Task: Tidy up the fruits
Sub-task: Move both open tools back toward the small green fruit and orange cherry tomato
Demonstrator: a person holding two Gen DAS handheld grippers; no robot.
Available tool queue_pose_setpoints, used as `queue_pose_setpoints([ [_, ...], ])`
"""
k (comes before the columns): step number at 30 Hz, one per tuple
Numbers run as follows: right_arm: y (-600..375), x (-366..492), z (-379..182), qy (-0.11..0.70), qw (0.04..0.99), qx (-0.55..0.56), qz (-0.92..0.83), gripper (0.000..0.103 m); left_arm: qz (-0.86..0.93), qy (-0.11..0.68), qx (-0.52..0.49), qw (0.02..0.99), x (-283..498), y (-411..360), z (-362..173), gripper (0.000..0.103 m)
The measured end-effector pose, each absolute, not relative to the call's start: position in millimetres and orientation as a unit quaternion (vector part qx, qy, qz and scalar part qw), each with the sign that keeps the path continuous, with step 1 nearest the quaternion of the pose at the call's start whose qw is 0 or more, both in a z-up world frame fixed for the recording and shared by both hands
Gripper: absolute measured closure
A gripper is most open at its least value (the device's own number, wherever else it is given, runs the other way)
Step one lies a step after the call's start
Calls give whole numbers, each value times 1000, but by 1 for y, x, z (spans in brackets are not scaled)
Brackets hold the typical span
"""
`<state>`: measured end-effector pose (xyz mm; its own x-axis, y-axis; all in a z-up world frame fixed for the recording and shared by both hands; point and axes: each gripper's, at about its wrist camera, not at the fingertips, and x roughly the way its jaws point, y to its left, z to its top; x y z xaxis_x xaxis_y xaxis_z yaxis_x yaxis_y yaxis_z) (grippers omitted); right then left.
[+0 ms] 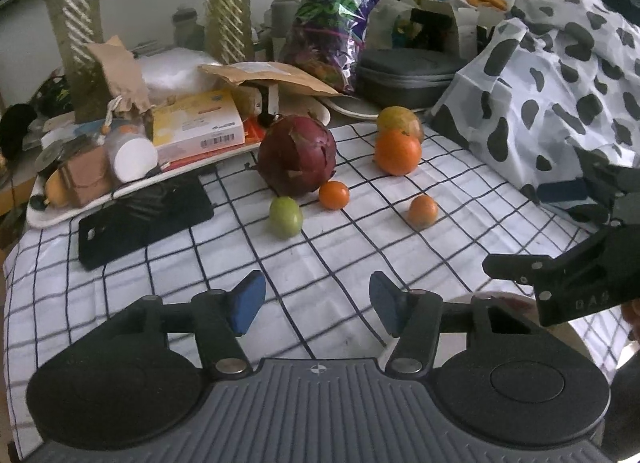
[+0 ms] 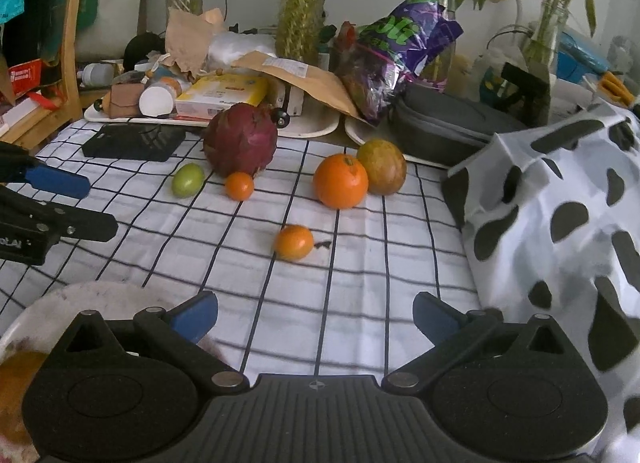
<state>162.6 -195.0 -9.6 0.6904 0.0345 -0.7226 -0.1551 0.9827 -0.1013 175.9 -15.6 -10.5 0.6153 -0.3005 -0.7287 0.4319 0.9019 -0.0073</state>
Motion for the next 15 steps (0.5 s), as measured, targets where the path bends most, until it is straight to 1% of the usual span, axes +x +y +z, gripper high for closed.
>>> queue_pose_setpoints([
  [5, -194, 184, -12, 391, 915, -84, 58, 0, -204, 380, 102, 896, 196, -20, -18, 49],
  [9, -194, 199, -15, 393, 913, -91, 64, 0, -208, 378, 104, 896, 213, -22, -24, 59],
  [15, -196, 217, -21, 399, 909, -99, 70, 0, -205, 381, 103, 895, 238, -24, -33, 60],
])
